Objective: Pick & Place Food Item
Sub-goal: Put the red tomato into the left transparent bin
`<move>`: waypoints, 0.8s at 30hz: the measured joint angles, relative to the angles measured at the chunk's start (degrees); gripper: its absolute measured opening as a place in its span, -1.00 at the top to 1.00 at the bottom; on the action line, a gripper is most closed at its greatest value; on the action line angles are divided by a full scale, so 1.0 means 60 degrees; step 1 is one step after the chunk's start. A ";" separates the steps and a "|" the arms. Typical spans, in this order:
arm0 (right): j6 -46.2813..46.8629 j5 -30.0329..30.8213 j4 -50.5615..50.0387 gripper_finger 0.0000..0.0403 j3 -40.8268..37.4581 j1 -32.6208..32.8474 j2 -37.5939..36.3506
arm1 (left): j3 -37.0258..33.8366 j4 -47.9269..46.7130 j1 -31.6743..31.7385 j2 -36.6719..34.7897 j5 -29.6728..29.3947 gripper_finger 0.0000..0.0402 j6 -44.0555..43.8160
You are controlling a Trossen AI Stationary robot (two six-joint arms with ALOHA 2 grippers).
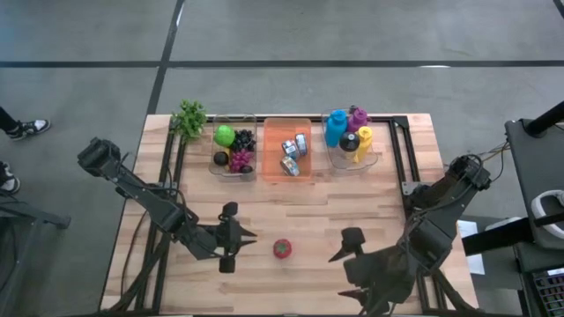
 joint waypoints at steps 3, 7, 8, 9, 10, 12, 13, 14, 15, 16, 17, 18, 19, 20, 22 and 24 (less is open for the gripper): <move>0.0183 0.0028 -0.0005 -0.78 0.0000 -0.0011 -0.0015 | 0.0000 0.0166 -0.0006 0.0000 0.0041 0.60 0.0331; 0.0191 0.0027 -0.0017 -0.78 -0.0004 -0.0011 0.0004 | 0.0000 0.0419 -0.0007 0.0000 0.0392 0.58 0.1026; 0.0157 0.0027 -0.0018 -0.78 -0.0004 -0.0011 0.0004 | 0.0000 0.0524 -0.0007 0.0000 0.0404 0.59 0.0978; 0.0118 0.0027 -0.0025 -0.78 -0.0004 -0.0011 0.0004 | 0.0000 0.0632 -0.0007 0.0000 0.0408 0.61 0.0820; 0.0063 0.0025 -0.0029 -0.78 -0.0004 -0.0011 0.0004 | 0.0000 0.0739 -0.0007 0.0000 0.0401 0.63 0.0745; -0.0021 0.0022 -0.0035 -0.78 -0.0010 -0.0011 0.0004 | 0.0000 0.0871 -0.0004 0.0000 0.0409 0.70 0.0795; -0.0039 0.0021 -0.0035 -0.78 -0.0007 -0.0011 0.0004 | 0.0000 0.0914 -0.0004 0.0000 0.0408 0.75 0.0856; -0.0059 0.0025 -0.0038 -0.78 -0.0008 -0.0011 0.0004 | 0.0000 0.0962 -0.0004 0.0000 0.0408 0.80 0.0891; -0.0062 0.0021 -0.0046 -0.78 -0.0011 -0.0011 0.0004 | 0.0000 0.0967 -0.0004 0.0000 0.0409 0.86 0.0893; -0.0062 0.0021 -0.0071 -0.78 -0.0011 -0.0011 0.0004 | 0.0000 0.0965 -0.0006 0.0000 0.0410 0.92 0.0890; -0.0062 0.0021 -0.0079 -0.78 -0.0011 -0.0011 0.0004 | 0.0000 0.0982 -0.0010 0.0000 0.0415 0.96 0.0882; -0.0062 0.0021 -0.0076 -0.78 -0.0011 0.0000 0.0004 | 0.0007 0.1000 -0.0026 0.0000 0.0412 0.97 0.0860; -0.0053 0.0018 -0.0076 -0.78 -0.0011 0.0010 0.0004 | 0.0027 0.1018 -0.0041 0.0002 0.0411 0.97 0.0857; -0.0040 0.0016 -0.0077 -0.78 -0.0011 0.0018 0.0004 | 0.0043 0.1086 -0.0044 0.0046 0.0412 0.97 0.0857; -0.0033 0.0007 -0.0071 -0.78 -0.0011 0.0025 0.0004 | 0.0161 0.1075 -0.0062 0.0228 0.0441 0.98 0.1015; -0.0030 0.0007 -0.0064 -0.78 -0.0011 0.0065 0.0004 | 0.0290 0.1052 -0.0066 0.0516 0.0696 0.98 0.1284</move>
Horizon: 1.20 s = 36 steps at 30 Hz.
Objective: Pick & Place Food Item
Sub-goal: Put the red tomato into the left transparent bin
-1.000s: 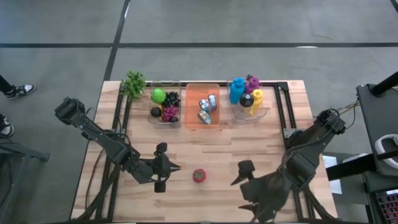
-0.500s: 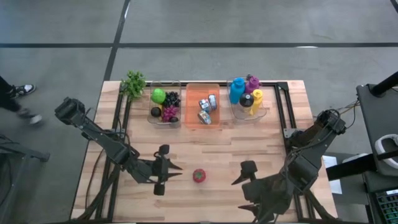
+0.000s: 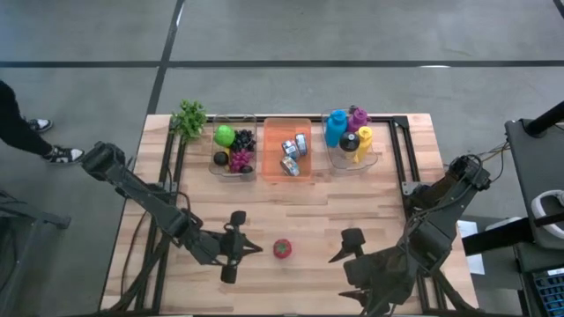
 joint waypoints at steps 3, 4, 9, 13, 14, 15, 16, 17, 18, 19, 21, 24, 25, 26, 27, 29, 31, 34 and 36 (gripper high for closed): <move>0.0000 0.0000 0.0061 -0.78 0.0000 0.0004 0.0000 | 0.0219 0.0198 0.0016 0.0412 -0.0087 0.93 -0.0023; 0.0000 0.0000 0.0073 -0.78 0.0000 0.0008 0.0000 | 0.0317 0.0235 0.0041 0.0526 -0.0114 0.89 0.0027; 0.0000 0.0003 0.0124 -0.78 0.0000 0.0004 0.0000 | 0.0705 0.0190 0.0086 0.1017 -0.0179 0.60 0.0363; -0.0007 0.0004 0.0186 -0.78 0.0000 0.0004 0.0000 | 0.1016 0.0238 0.0096 0.1458 -0.0505 0.33 0.0464; -0.0011 0.0004 0.0186 -0.78 0.0000 0.0004 0.0000 | 0.1078 0.0230 0.0106 0.1617 -0.0583 0.28 0.0408; -0.0018 0.0004 0.0186 -0.78 0.0000 0.0004 0.0000 | 0.1134 0.0211 0.0122 0.1768 -0.0648 0.22 0.0292; -0.0028 0.0004 0.0186 -0.78 0.0000 0.0004 0.0000 | 0.1209 0.0199 0.0162 0.1935 -0.0686 0.17 0.0133; -0.0036 0.0004 0.0186 -0.78 0.0000 0.0004 0.0000 | 0.1285 0.0205 0.0187 0.2060 -0.0693 0.12 -0.0039; -0.0057 0.0005 0.0183 -0.78 0.0000 0.0004 0.0000 | 0.1357 0.0203 0.0222 0.2189 -0.0693 0.07 -0.0261; -0.0073 0.0009 0.0184 -0.78 0.0000 0.0004 0.0000 | 0.1428 0.0203 0.0255 0.2309 -0.0693 0.03 -0.0527; -0.0080 0.0011 0.0183 -0.78 0.0000 0.0004 0.0000 | 0.1534 0.0164 0.0313 0.2510 -0.0691 -0.06 -0.0983; -0.0109 0.0025 0.0184 -0.78 0.0000 0.0004 0.0000 | 0.1590 0.0123 0.0328 0.2669 -0.0692 -0.17 -0.0988; -0.0109 0.0022 0.0188 -0.78 0.0000 0.0004 0.0000 | 0.1610 0.0130 0.0328 0.2684 -0.0681 -0.20 -0.0902; -0.0109 0.0024 0.0183 -0.78 0.0000 0.0004 0.0000 | 0.1612 0.0126 0.0328 0.2686 -0.0652 -0.23 -0.0869; -0.0109 0.0023 0.0183 -0.78 0.0000 0.0004 0.0000 | 0.1612 0.0125 0.0328 0.2682 -0.0614 -0.26 -0.0869; -0.0109 0.0025 0.0171 -0.78 0.0000 0.0000 0.0000 | 0.1612 0.0124 0.0328 0.2653 -0.0507 -0.31 -0.0903; -0.0109 0.0022 0.0175 -0.78 0.0000 -0.0003 0.0000 | 0.1612 0.0127 0.0335 0.2646 -0.0383 -0.35 -0.0901; -0.0097 0.0022 0.0190 -0.78 0.0000 -0.0003 0.0000 | 0.1608 0.0130 0.0335 0.2639 -0.0332 -0.40 -0.0914; -0.0067 0.0018 0.0221 -0.78 0.0000 -0.0001 0.0000 | 0.1601 0.0096 0.0335 0.2639 -0.0325 -0.42 -0.0940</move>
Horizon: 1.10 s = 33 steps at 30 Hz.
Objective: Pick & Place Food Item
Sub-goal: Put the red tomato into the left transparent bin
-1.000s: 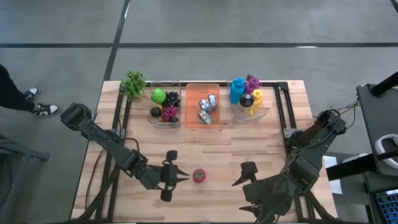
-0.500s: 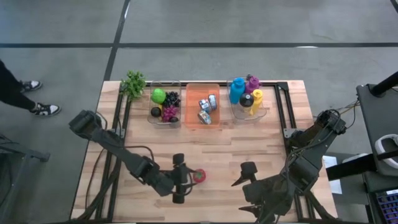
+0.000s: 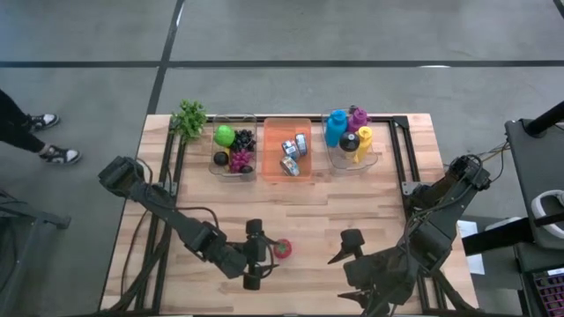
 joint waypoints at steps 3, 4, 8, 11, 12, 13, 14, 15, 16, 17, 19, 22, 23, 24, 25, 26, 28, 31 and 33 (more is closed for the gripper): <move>-0.0002 -0.0004 0.0078 -0.78 0.0000 -0.0002 0.0000 | 0.0000 0.0002 0.0000 -0.0004 0.0017 -0.45 0.0000; -0.0002 -0.0002 0.0086 -0.78 0.0000 -0.0002 0.0000 | 0.0000 0.0002 0.0000 -0.0004 0.0018 -0.46 0.0000; -0.0002 -0.0011 0.0098 -0.78 0.0000 -0.0002 0.0000 | 0.0000 -0.0006 0.0000 -0.0004 0.0022 -0.48 0.0000; -0.0005 -0.0018 0.0100 -0.78 0.0000 -0.0002 0.0000 | -0.0003 -0.0006 0.0016 -0.0001 0.0020 -0.49 0.0007; -0.0005 -0.0018 0.0102 -0.78 0.0000 -0.0002 0.0000 | -0.0004 -0.0002 0.0029 0.0004 0.0016 -0.50 0.0038; -0.0002 -0.0015 0.0104 -0.78 0.0000 -0.0002 0.0000 | -0.0004 -0.0003 0.0040 0.0007 0.0016 -0.50 0.0062; -0.0005 -0.0018 0.0104 -0.78 0.0000 -0.0002 0.0000 | -0.0016 0.0000 0.0049 0.0011 0.0017 -0.50 0.0093; -0.0003 -0.0017 0.0104 -0.78 0.0000 -0.0002 0.0000 | -0.0070 0.0049 0.0062 0.0011 0.0014 -0.50 0.0117; -0.0005 -0.0018 0.0104 -0.78 0.0000 -0.0002 0.0000 | -0.0135 0.0054 0.0086 0.0011 0.0005 -0.49 0.0109; -0.0005 -0.0018 0.0107 -0.78 0.0000 -0.0002 0.0000 | -0.0197 0.0069 0.0095 0.0013 0.0004 -0.48 0.0109; -0.0005 -0.0018 0.0111 -0.78 0.0000 -0.0002 0.0000 | -0.0307 0.0067 0.0127 0.0018 -0.0004 -0.47 0.0063; -0.0005 -0.0018 0.0111 -0.78 0.0000 -0.0002 0.0000 | -0.0441 0.0134 0.0169 0.0072 -0.0026 -0.45 -0.0076; -0.0005 -0.0018 0.0115 -0.78 0.0000 -0.0002 0.0000 | -0.0481 0.0118 0.0175 0.0108 -0.0036 -0.45 -0.0076; -0.0005 -0.0018 0.0115 -0.78 0.0000 -0.0002 0.0000 | -0.0519 0.0122 0.0185 0.0170 -0.0035 -0.44 -0.0082; -0.0005 -0.0017 0.0115 -0.78 0.0000 -0.0002 0.0000 | -0.0529 0.0132 0.0195 0.0241 -0.0026 -0.44 -0.0080; -0.0005 -0.0018 0.0122 -0.78 0.0000 -0.0002 0.0000 | -0.0529 0.0158 0.0197 0.0300 -0.0015 -0.45 -0.0061; -0.0005 -0.0018 0.0130 -0.78 0.0000 -0.0002 0.0000 | -0.0540 0.0186 0.0203 0.0389 -0.0015 -0.49 -0.0034; -0.0005 -0.0018 0.0133 -0.78 0.0000 -0.0002 0.0000 | -0.0554 0.0319 0.0263 0.0610 -0.0018 -0.61 -0.0040; -0.0005 -0.0018 0.0133 -0.78 0.0000 -0.0002 0.0000 | -0.0558 0.0557 0.0331 0.0836 -0.0041 -0.71 -0.0165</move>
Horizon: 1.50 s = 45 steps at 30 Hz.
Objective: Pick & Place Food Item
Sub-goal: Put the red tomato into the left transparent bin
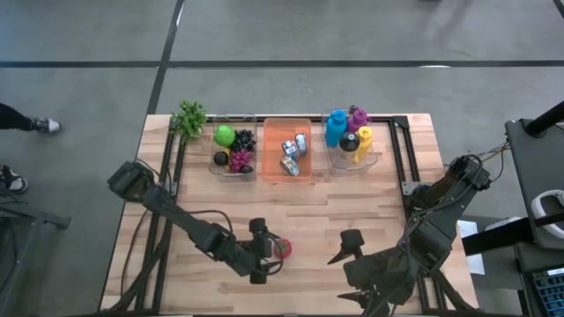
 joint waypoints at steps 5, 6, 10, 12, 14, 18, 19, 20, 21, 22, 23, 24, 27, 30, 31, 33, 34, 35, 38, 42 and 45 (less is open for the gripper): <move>0.0000 0.0000 -0.0004 -0.78 0.0000 0.0000 0.0000 | 0.0000 0.0605 0.0271 0.0614 -0.0010 -0.94 -0.0538; 0.0000 0.0000 -0.0007 -0.78 0.0000 0.0000 0.0000 | -0.0003 0.0649 0.0340 0.0704 -0.0006 -0.97 -0.0633; 0.0000 0.0000 -0.0007 -0.78 0.0000 0.0000 0.0000 | -0.0004 0.0839 0.0483 0.0961 -0.0010 -0.95 -0.0923; 0.0000 0.0000 -0.0007 -0.78 0.0000 0.0000 0.0000 | -0.0004 0.0884 0.0518 0.1083 -0.0006 -0.94 -0.1215; 0.0000 0.0000 -0.0007 -0.78 0.0000 0.0000 0.0000 | -0.0004 0.0867 0.0541 0.1230 -0.0006 -0.94 -0.1430; 0.0000 0.0000 -0.0007 -0.78 0.0000 0.0000 0.0000 | 0.0000 0.0969 0.0561 0.1586 -0.0079 -0.98 -0.1640; 0.0000 0.0000 -0.0007 -0.78 0.0000 0.0000 0.0000 | 0.0000 0.0990 0.0572 0.1635 -0.0074 -0.98 -0.1683; 0.0000 0.0000 -0.0008 -0.78 0.0000 0.0000 0.0000 | -0.0003 0.0980 0.0572 0.1659 -0.0073 -0.99 -0.1700; 0.0000 0.0000 -0.0014 -0.78 0.0000 0.0000 0.0000 | -0.0001 0.0996 0.0582 0.1687 -0.0074 -0.99 -0.1703; 0.0000 0.0000 -0.0011 -0.78 0.0000 0.0000 0.0000 | 0.0000 0.1018 0.0583 0.1699 -0.0075 -0.98 -0.1707; 0.0000 0.0000 -0.0011 -0.78 0.0000 0.0000 0.0000 | 0.0000 0.1006 0.0590 0.1699 -0.0075 -0.98 -0.1708; 0.0000 0.0000 -0.0013 -0.78 0.0000 0.0000 0.0000 | 0.0000 0.1006 0.0590 0.1699 -0.0075 -0.97 -0.1708; 0.0000 0.0000 -0.0011 -0.78 0.0000 0.0000 0.0000 | 0.0000 0.1009 0.0590 0.1699 -0.0075 -0.95 -0.1708; 0.0000 0.0000 -0.0011 -0.78 0.0000 0.0000 0.0000 | -0.0004 0.0936 0.0591 0.1699 -0.0075 -0.93 -0.1712; 0.0000 0.0000 -0.0011 -0.78 0.0000 0.0000 0.0000 | -0.0004 0.0903 0.0603 0.1699 -0.0075 -0.93 -0.1710; 0.0000 0.0000 -0.0011 -0.78 0.0000 0.0000 0.0000 | -0.0004 0.0831 0.0626 0.1699 -0.0075 -0.91 -0.1708; 0.0000 0.0000 -0.0011 -0.78 0.0000 0.0000 0.0000 | -0.0004 0.0786 0.0629 0.1699 -0.0078 -0.91 -0.1712; 0.0000 0.0000 -0.0011 -0.78 0.0000 -0.0001 0.0000 | -0.0004 0.0748 0.0645 0.1699 -0.0075 -0.91 -0.1710; 0.0000 0.0000 -0.0011 -0.78 0.0000 -0.0001 0.0000 | -0.0004 0.0597 0.0645 0.1699 -0.0075 -0.90 -0.1712; 0.0000 0.0000 -0.0011 -0.78 0.0000 0.0000 0.0000 | -0.0004 0.0589 0.0645 0.1699 -0.0075 -0.91 -0.1704; 0.0000 0.0000 -0.0011 -0.78 0.0000 0.0000 0.0000 | -0.0004 0.0453 0.0651 0.1716 -0.0076 -0.90 -0.1701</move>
